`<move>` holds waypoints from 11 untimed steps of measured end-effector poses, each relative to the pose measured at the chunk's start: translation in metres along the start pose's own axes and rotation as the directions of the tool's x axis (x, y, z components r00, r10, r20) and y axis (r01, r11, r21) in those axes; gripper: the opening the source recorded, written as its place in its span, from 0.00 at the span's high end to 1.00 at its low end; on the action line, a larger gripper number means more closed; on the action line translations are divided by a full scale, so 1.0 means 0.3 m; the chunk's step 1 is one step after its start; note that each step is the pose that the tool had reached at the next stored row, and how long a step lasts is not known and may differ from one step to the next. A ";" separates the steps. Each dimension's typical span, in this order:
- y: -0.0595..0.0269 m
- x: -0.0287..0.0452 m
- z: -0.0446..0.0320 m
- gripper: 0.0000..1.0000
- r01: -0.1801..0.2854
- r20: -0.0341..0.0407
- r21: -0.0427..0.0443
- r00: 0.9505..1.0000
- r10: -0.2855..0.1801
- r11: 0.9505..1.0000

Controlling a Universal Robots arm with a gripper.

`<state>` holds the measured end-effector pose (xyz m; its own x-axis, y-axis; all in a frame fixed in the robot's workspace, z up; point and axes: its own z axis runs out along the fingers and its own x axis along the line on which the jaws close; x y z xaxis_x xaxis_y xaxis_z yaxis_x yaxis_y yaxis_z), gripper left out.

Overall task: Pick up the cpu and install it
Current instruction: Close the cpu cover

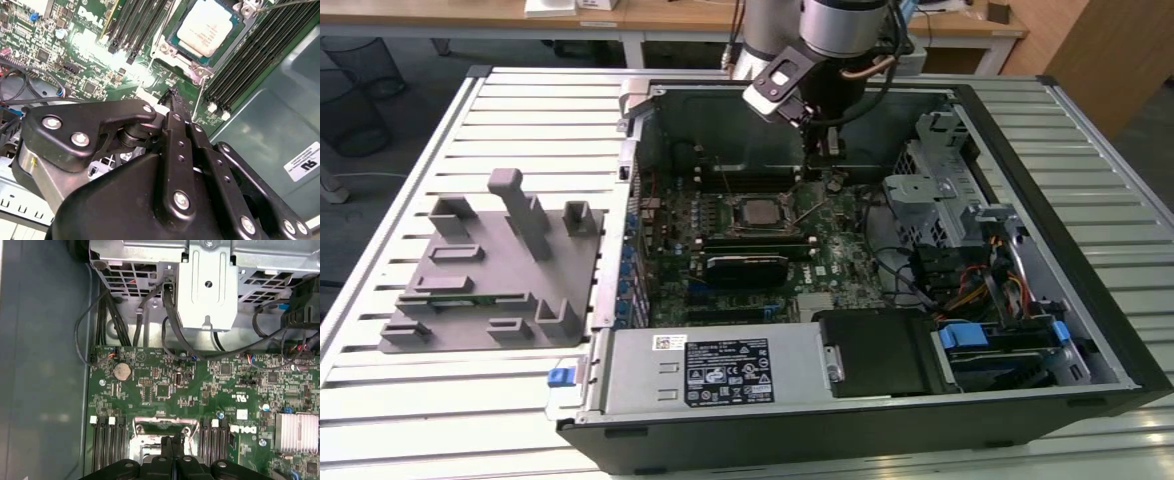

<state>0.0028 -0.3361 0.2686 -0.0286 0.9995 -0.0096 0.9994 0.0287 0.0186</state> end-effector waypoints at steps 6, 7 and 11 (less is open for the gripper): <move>0.020 0.000 0.011 0.89 0.000 0.000 0.000 1.000 0.000 1.000; 0.022 0.000 0.012 0.89 0.000 0.000 0.000 1.000 0.000 1.000; 0.030 0.000 0.014 0.89 0.000 0.000 0.000 1.000 0.000 1.000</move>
<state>0.0118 -0.3359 0.2644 -0.0285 0.9995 -0.0098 0.9994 0.0287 0.0185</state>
